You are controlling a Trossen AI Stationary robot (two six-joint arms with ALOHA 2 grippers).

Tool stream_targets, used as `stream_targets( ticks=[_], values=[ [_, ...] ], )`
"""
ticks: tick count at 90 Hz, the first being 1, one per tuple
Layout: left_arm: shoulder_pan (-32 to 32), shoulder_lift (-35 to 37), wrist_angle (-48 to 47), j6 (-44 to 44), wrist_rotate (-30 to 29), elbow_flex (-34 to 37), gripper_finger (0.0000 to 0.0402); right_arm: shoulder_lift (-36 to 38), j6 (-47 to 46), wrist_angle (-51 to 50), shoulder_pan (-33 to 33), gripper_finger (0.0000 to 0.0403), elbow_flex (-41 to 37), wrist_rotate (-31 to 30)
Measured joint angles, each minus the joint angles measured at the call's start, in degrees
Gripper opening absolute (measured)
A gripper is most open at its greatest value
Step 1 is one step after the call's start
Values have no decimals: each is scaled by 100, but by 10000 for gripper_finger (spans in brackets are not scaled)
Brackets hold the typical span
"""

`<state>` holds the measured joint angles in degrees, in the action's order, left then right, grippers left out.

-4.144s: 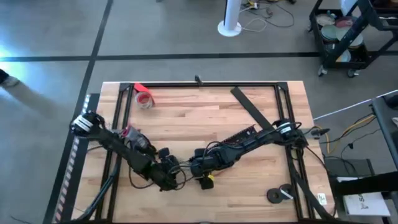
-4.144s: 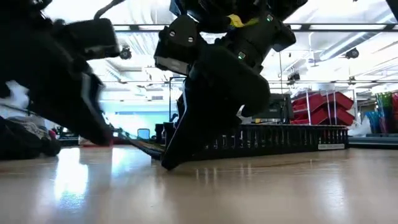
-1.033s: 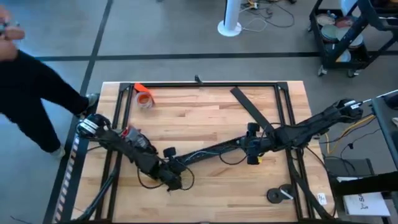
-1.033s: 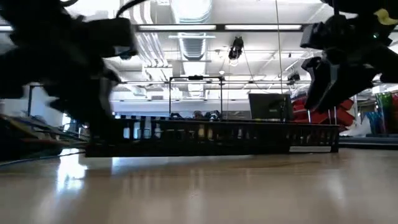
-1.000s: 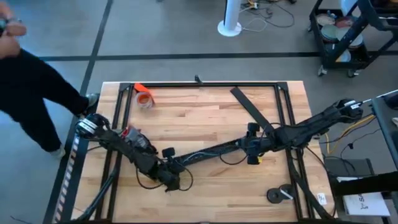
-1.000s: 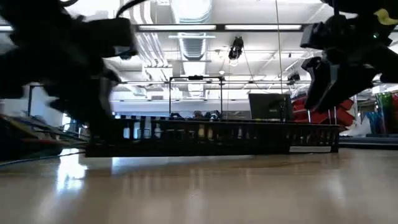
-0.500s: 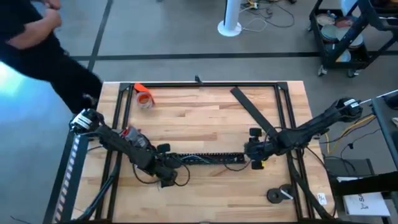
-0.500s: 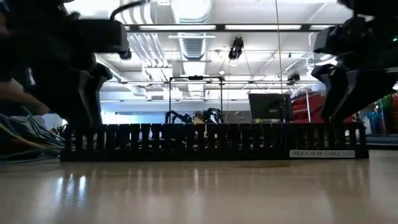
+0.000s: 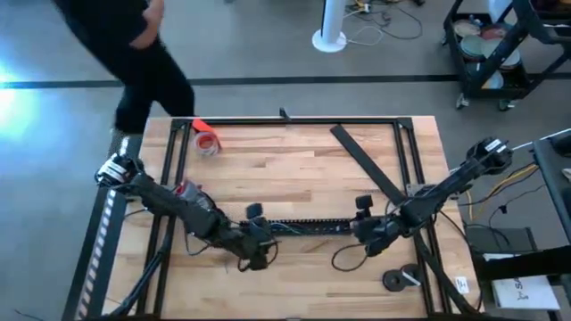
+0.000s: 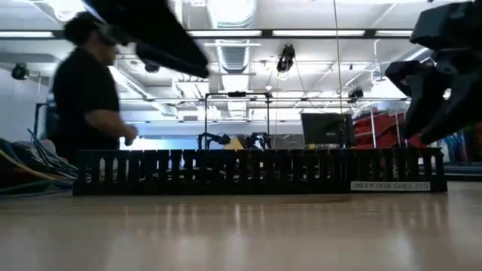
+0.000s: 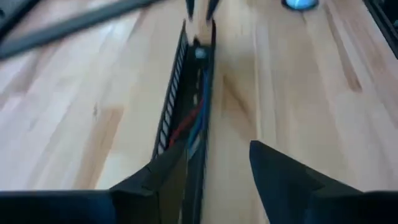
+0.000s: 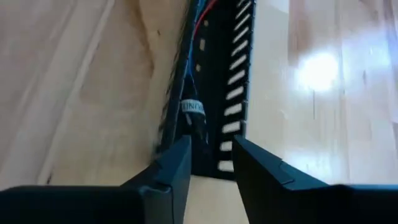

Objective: Ziptie cables
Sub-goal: Put the zip-tied cables into the black cable duct

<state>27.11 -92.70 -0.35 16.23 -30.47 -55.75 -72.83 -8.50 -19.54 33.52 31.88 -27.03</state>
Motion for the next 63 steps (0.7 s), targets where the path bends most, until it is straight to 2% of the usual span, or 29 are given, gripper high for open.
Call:
stream_targets(
  ticks=[9,19,45,63],
  values=[
    [-141,-419,693,-458,169,-58,144,-286,123,17,0,98,-3,19],
    [-296,-867,929,-736,459,-298,131,-519,303,226,0,106,-2,94],
    [-661,-1850,894,-1091,1363,-1220,111,-766,597,888,-36,144,0,349],
    [-781,-2419,195,-1186,1808,-1837,104,-873,944,974,-15,146,0,348]
  ],
)
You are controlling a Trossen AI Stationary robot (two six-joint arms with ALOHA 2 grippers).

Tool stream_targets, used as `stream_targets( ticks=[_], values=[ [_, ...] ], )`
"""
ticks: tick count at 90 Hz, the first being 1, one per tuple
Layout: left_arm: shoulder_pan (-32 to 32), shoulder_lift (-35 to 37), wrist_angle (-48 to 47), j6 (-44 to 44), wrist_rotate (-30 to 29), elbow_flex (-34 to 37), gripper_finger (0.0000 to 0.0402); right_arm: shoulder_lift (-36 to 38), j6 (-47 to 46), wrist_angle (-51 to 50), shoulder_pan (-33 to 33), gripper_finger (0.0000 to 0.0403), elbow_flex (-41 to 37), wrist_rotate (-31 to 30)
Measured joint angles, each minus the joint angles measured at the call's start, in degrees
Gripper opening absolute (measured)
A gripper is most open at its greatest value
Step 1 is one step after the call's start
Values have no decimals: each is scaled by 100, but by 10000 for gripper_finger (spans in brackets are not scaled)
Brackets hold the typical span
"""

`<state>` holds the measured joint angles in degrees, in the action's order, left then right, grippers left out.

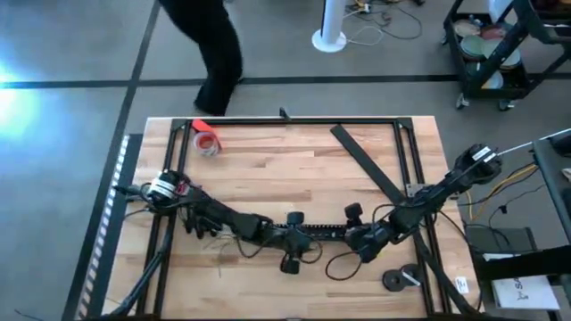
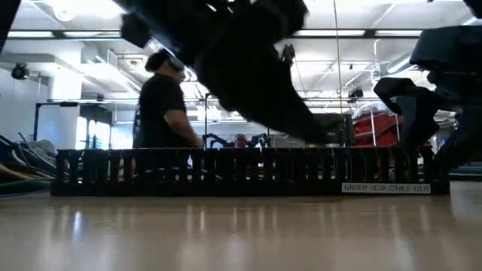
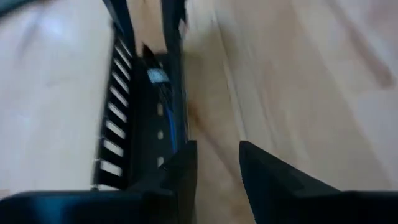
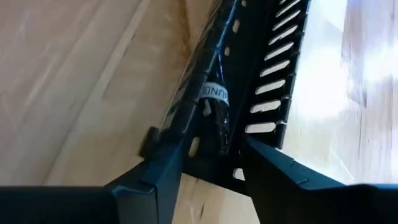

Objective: Ziptie cables
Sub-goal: Put the zip-tied cables into the black cable duct

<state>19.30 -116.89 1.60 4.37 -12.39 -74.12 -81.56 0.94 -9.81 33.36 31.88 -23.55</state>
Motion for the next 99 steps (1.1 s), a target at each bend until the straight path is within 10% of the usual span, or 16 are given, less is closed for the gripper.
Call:
stream_targets(
  ticks=[54,99],
  values=[
    [-32,-124,-635,-285,117,-53,3,-59,1870,156,723,121,-39,-1326],
    [-310,80,-712,-726,143,-438,82,-757,3040,584,726,146,-70,-1514]
  ],
)
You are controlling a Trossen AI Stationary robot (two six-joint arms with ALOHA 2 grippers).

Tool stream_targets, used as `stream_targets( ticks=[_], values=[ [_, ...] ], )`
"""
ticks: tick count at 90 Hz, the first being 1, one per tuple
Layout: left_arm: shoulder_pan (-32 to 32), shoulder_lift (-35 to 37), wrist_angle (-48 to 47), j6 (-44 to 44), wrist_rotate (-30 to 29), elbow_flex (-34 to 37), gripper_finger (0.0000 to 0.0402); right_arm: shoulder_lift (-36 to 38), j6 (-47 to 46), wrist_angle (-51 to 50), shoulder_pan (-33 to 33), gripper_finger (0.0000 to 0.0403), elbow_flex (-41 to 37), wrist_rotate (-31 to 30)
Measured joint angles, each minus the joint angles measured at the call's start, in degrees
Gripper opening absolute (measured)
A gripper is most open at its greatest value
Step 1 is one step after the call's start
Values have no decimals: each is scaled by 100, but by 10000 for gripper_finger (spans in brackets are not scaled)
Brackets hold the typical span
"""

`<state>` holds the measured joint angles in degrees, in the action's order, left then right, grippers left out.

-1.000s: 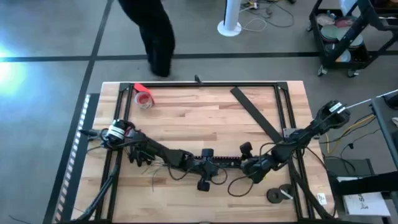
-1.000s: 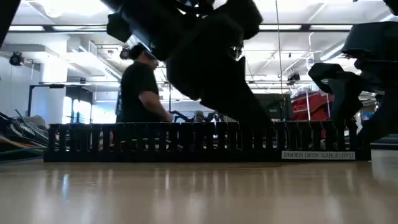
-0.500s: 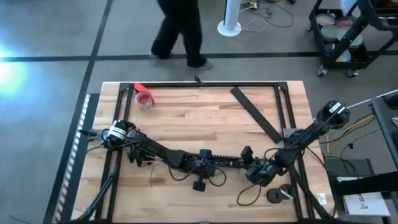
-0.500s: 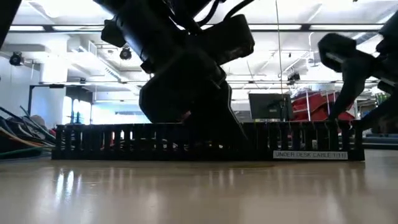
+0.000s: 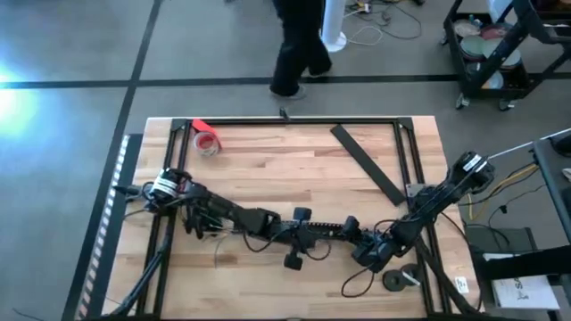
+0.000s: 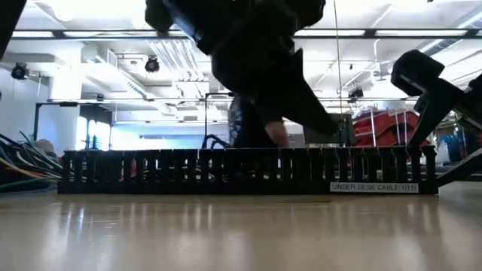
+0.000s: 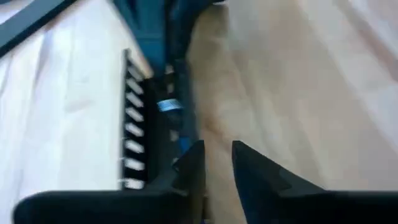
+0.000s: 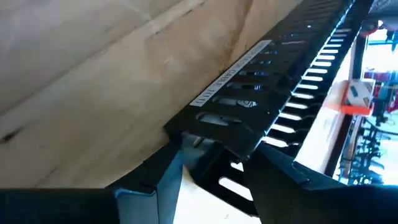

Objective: Ziptie cables
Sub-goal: Put the zip-tied cables into the black cable duct

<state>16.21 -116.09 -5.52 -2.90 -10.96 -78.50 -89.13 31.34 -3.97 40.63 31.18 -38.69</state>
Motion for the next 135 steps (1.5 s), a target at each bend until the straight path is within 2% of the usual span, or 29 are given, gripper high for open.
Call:
stream_targets(
  ticks=[21,37,51,67,98,109,125,135],
  values=[
    [-90,116,-107,-46,144,-66,138,297,152,13,-26,135,57,-198],
    [-121,121,-248,-103,242,28,164,271,388,9,-356,136,57,225],
    [-158,118,-176,-52,253,170,167,243,579,87,-589,147,55,409],
    [-166,110,53,80,446,457,138,228,881,318,-717,153,54,899],
    [-170,105,116,59,464,644,10,-259,1223,699,-914,119,116,679],
    [-170,105,109,57,507,660,14,-277,1158,643,-927,88,164,716],
    [-170,109,69,60,576,660,8,-255,925,581,-925,18,191,505],
    [-173,122,-52,153,595,660,3,-228,650,551,-892,10,200,373]
  ],
)
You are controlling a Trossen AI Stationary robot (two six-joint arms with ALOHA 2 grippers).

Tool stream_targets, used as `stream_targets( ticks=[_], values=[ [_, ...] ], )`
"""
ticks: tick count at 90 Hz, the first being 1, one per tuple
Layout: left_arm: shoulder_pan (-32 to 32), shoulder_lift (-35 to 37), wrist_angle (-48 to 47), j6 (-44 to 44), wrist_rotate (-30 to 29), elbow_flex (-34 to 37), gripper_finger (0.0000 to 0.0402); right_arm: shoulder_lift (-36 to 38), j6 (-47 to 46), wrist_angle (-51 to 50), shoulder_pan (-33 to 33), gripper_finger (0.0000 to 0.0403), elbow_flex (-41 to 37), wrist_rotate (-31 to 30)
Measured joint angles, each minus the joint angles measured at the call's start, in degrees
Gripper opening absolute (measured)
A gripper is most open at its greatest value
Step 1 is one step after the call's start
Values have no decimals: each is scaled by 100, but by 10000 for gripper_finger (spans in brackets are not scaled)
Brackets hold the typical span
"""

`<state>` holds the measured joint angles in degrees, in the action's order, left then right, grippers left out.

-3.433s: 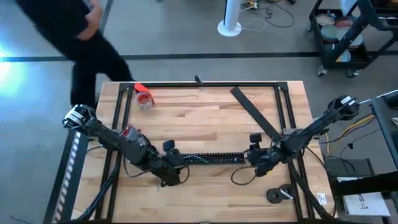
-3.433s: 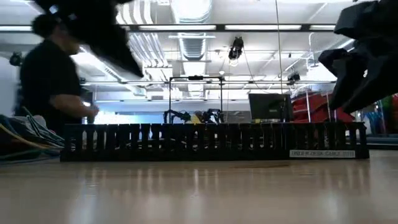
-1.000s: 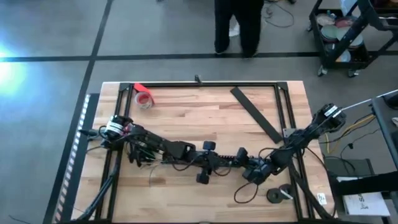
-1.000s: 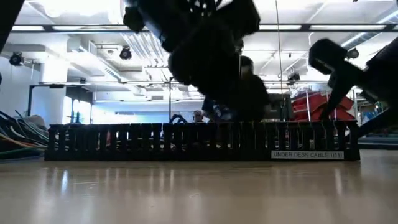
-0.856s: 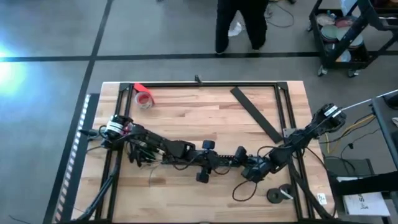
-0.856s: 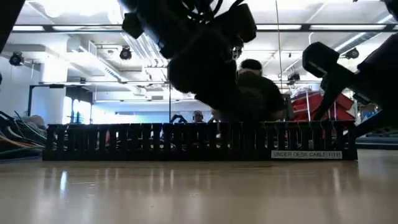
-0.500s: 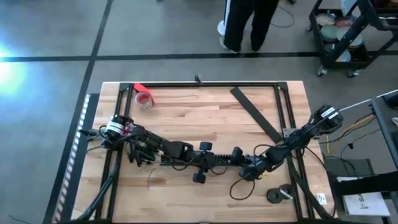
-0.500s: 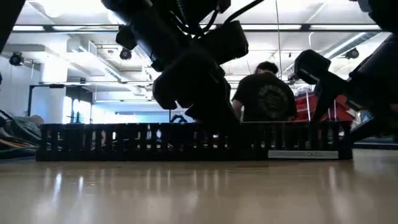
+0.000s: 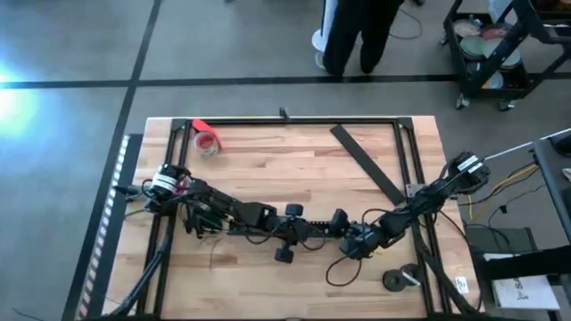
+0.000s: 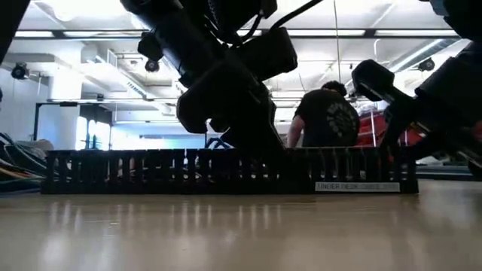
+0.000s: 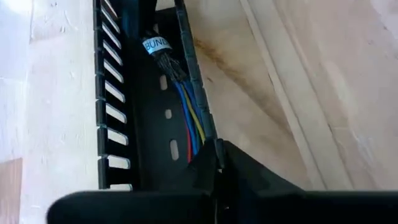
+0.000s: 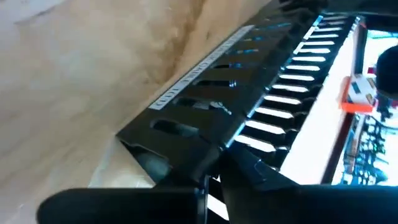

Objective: Ziptie cables
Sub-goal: Put the zip-tied cables into the black cable duct

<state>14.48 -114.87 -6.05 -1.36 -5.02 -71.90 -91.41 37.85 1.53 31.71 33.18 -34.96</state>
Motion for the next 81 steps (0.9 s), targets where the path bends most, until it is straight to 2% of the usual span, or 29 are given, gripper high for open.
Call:
stream_targets(
  ticks=[48,81],
  values=[
    [-7,51,-170,357,12,39,1,497,-1017,-996,424,4,8,-18],
    [-9,63,-181,492,11,44,0,534,-1557,-1834,776,3,8,71]
  ],
)
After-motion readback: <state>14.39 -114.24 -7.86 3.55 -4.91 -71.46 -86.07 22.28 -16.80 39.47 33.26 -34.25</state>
